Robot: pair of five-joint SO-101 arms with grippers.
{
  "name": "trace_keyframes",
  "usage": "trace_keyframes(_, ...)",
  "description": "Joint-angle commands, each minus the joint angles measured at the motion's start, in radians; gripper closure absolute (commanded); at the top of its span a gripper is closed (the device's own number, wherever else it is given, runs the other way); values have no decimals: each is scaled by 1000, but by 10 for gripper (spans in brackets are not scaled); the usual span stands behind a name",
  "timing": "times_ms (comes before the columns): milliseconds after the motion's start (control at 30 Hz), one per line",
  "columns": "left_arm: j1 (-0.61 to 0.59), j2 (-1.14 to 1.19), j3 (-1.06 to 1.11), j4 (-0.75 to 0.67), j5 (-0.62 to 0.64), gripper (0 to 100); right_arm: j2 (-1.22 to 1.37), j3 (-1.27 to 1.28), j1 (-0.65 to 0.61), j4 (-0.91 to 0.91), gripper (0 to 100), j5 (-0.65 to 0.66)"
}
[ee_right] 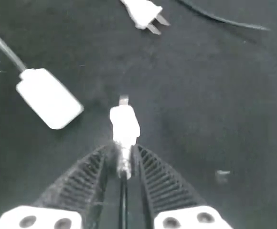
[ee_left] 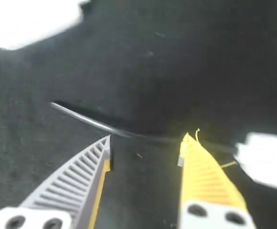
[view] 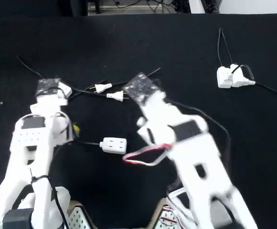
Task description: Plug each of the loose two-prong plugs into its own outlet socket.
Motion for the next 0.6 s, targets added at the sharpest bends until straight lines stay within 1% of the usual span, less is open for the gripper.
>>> trace_keyframes(0,-48,-5,133,-190,66,766,151,-127,-61,43,988,-6)
trace_keyframes(100,-50,-12,203,-284,123,766,283,-257,-68,106,988,-132)
trace_keyframes(200,-48,-11,222,-319,186,766,387,-377,-71,183,988,-333)
trace_keyframes(267,-45,-6,223,-325,204,766,446,-437,-84,216,988,-427)
trace_keyframes(367,-42,-12,223,-322,206,766,504,-476,-126,236,988,-470)
trace_keyframes(567,-41,-12,223,-319,206,766,541,-484,-221,229,988,-463)
